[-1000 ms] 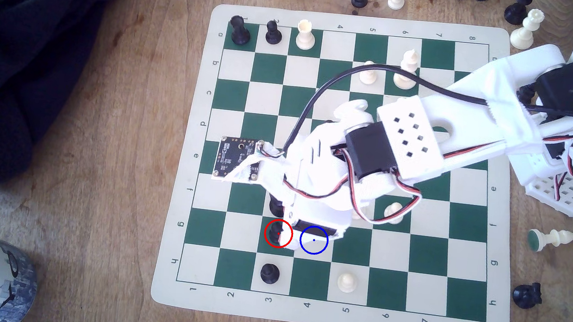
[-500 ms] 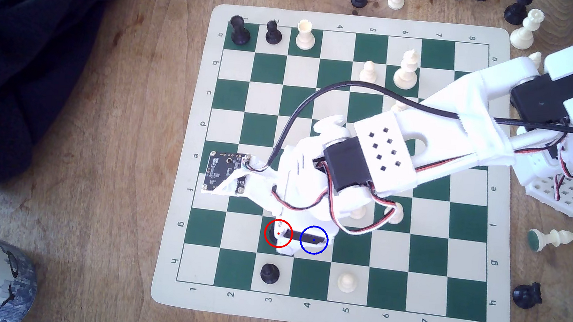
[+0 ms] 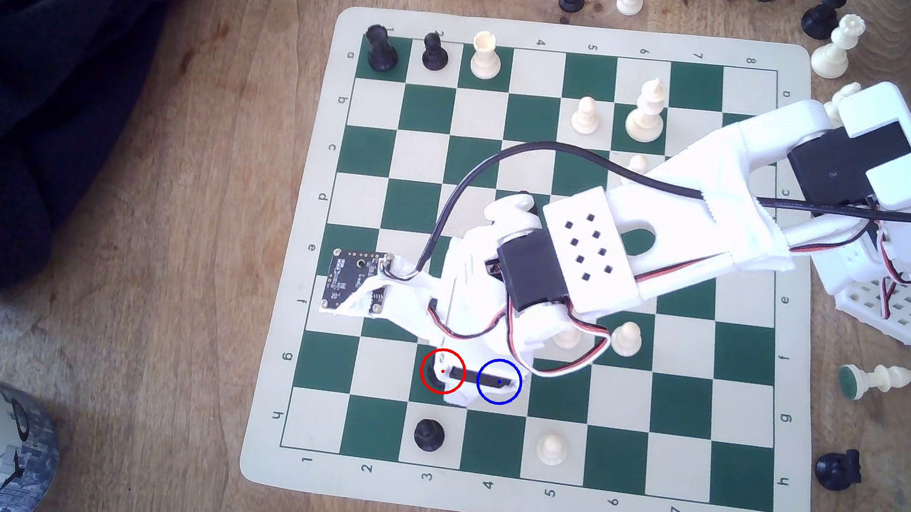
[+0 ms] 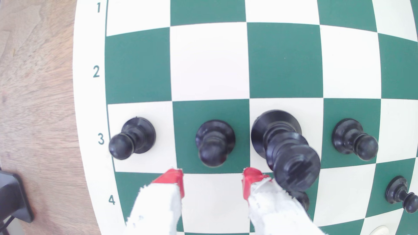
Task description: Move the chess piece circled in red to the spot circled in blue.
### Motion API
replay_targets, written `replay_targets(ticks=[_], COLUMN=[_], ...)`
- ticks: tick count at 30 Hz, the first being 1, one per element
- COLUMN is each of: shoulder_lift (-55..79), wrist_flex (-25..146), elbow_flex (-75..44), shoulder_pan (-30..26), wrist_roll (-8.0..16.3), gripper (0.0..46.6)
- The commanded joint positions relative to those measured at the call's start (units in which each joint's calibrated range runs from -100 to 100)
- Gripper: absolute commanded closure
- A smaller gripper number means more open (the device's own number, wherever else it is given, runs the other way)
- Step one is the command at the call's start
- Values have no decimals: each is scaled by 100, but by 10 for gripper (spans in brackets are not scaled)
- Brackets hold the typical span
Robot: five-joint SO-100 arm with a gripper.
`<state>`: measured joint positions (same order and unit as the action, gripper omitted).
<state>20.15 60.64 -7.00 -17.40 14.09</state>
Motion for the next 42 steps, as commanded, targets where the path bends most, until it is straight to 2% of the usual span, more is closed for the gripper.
replay_targets(ticks=[1,32,34,37,42], shoulder_lift=[-71,268,268,268,251], wrist_flex=[38,-85,-85,-85,-77], elbow_flex=[-687,-1104,-1104,-1131,-1131], shoulder_pan=[16,70,70,63,31], wrist_roll=[-29,-127,-127,-127,-127], gripper=[321,325,335,374,391])
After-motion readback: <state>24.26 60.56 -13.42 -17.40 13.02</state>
